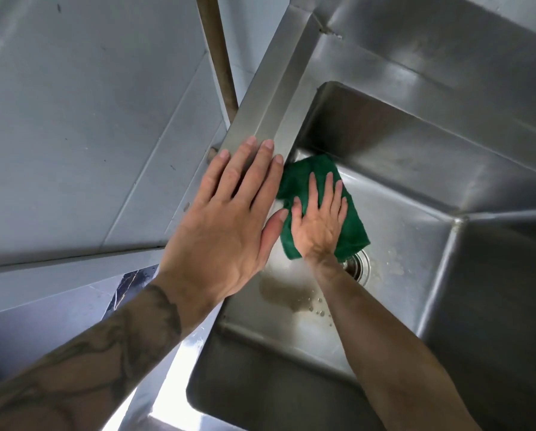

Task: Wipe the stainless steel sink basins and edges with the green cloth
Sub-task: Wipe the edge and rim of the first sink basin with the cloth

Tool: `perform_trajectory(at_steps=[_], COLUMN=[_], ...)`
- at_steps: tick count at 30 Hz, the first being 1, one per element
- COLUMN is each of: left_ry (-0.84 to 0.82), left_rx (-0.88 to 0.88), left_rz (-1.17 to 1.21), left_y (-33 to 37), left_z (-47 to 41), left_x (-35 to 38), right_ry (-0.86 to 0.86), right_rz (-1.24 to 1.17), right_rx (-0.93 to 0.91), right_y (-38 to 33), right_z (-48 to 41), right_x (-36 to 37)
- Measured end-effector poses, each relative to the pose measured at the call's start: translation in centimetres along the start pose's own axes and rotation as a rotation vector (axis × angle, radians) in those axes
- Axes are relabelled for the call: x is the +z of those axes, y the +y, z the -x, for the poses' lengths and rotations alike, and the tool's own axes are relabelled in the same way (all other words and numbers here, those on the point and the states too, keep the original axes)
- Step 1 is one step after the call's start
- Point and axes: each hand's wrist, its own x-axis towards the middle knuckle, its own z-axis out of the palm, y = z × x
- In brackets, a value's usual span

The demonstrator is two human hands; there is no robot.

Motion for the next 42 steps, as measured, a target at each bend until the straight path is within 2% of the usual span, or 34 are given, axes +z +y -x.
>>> perform_trajectory(at_steps=[2, 7, 14, 20, 22, 28, 31, 35, 37, 42], left_ry=[-0.011, -0.004, -0.017, -0.007, 0.011, 0.048, 0.012, -0.055, -0.063, -0.067], left_rx=[-0.003, -0.004, 0.004, -0.015, -0.019, -0.035, -0.044, -0.017, -0.017, -0.021], left_rz=[0.007, 0.001, 0.005, 0.017, 0.036, 0.093, 0.085, 0.01, -0.012, -0.02], left_y=[0.0, 0.0, -0.1, 0.0, 0.2, 1.0, 1.4, 1.4, 1.6, 1.8], left_z=[0.1, 0.1, 0.0, 0.2, 0.3, 5.8, 10.0, 11.1, 10.8, 10.8], left_x=[-0.1, -0.2, -0.1, 0.0, -0.2, -0.4, -0.3, 0.0, 0.0, 0.0], right_ry=[0.006, -0.118, -0.075, -0.158, -0.176, -0.124, -0.127, -0.204, -0.205, -0.128], right_rz=[-0.013, 0.051, -0.023, 0.001, 0.012, 0.001, 0.012, 0.026, 0.013, -0.019], right_rx=[-0.041, -0.265, -0.08, -0.416, -0.461, -0.202, -0.336, -0.527, -0.499, -0.299], right_y=[-0.7, 1.4, -0.4, 1.9, 3.0, -0.6, 0.5, 3.4, 3.0, -0.8], right_z=[2.3, 7.7, 2.8, 11.5, 11.8, 8.0, 10.9, 15.4, 14.4, 11.0], right_x=[0.3, -0.2, 0.1, -0.1, -0.3, 0.6, 0.8, 0.0, -0.1, 0.8])
